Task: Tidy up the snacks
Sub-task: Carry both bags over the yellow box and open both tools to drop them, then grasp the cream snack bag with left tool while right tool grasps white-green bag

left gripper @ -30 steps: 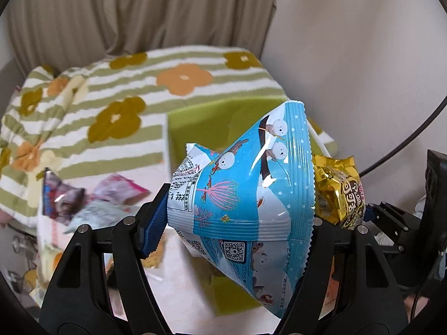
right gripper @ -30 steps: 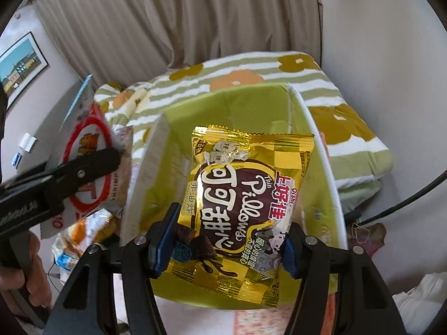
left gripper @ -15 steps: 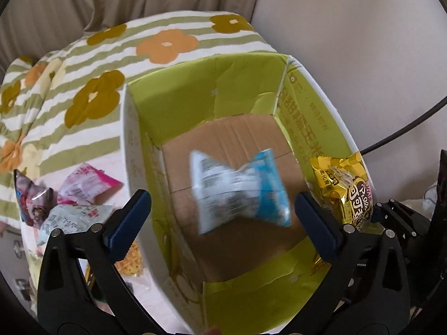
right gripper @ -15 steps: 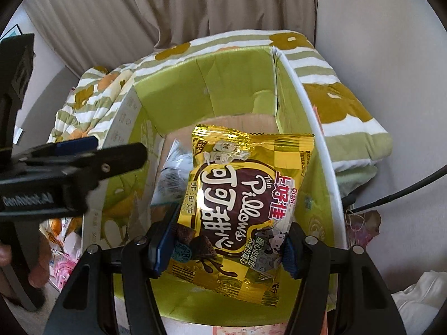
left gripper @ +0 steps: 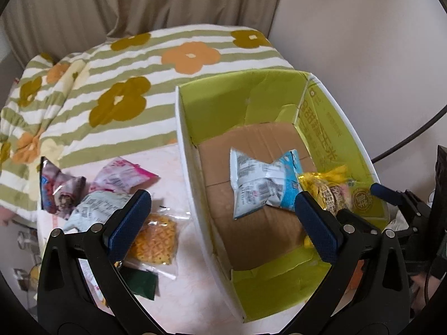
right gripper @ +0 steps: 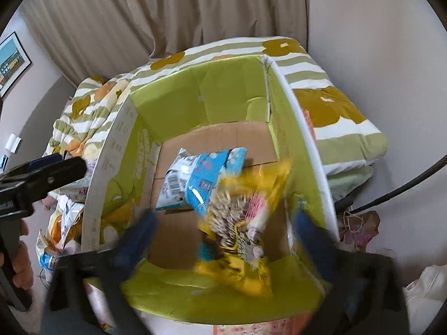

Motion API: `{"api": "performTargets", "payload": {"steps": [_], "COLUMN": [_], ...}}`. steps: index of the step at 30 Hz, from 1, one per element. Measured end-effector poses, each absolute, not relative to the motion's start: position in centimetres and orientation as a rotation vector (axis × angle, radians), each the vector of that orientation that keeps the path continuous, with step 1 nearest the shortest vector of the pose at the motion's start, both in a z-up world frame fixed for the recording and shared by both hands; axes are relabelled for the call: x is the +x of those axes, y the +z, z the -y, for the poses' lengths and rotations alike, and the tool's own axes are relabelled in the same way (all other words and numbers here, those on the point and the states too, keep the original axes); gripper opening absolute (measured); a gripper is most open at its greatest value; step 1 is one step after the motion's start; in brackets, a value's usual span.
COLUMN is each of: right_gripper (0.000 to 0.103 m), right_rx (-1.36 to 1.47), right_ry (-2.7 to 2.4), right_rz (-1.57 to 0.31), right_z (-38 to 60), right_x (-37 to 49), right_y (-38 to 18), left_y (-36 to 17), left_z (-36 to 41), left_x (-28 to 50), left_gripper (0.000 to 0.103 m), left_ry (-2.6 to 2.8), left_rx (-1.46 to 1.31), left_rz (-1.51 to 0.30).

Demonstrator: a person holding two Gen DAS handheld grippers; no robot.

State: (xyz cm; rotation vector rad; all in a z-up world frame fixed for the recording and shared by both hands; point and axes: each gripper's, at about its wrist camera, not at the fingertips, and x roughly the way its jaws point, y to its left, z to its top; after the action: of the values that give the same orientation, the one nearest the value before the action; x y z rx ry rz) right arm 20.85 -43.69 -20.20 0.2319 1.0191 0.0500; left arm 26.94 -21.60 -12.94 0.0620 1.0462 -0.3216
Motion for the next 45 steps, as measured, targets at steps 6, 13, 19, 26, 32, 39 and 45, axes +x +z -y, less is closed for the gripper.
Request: {"api": "performTargets", "payload": {"steps": [6, 13, 19, 26, 32, 39, 45], "right_gripper": [0.103, 0.103, 0.103, 0.103, 0.103, 0.103, 0.103], "right_rx": [0.263, 0.228, 0.191, 0.143, 0.102, 0.049, -0.004], "right_ry": [0.06, 0.111, 0.179, 0.354, 0.474, 0.596, 0.669], "right_rz": [-0.993, -0.97, -0.924, -0.854, -0.82, -0.816, -0.869], "right_z": [44.6, 44.2, 43.4, 39.6, 34.9, 28.3, 23.3], "right_x": [19.2, 17.4, 16.5, 16.1, 16.3, 17.2, 19.4], "right_y": [-19.7, -18.4, -16.1, -13.6, -12.8, -12.9, -14.3], "left_y": [-12.7, -11.1, -8.8, -6.7, -6.3, -7.1, -9.7], "left_z": [20.8, 20.2, 18.5, 14.8, 9.1, 1.8, -4.2], "left_x": [24.9, 21.6, 18.7, 14.8, 11.2, 8.1, 7.3], "left_gripper": [0.102, 0.102, 0.102, 0.102, 0.102, 0.102, 0.102], "left_ry": [-0.295, -0.26, -0.207, -0.078, 0.081, 0.261, 0.365], "left_rx": [0.047, 0.027, -0.017, -0.058, -0.131, -0.227, -0.316], "left_rz": [-1.04, -0.995, -0.928, -0.866, -0.835, -0.837, -0.899]}}
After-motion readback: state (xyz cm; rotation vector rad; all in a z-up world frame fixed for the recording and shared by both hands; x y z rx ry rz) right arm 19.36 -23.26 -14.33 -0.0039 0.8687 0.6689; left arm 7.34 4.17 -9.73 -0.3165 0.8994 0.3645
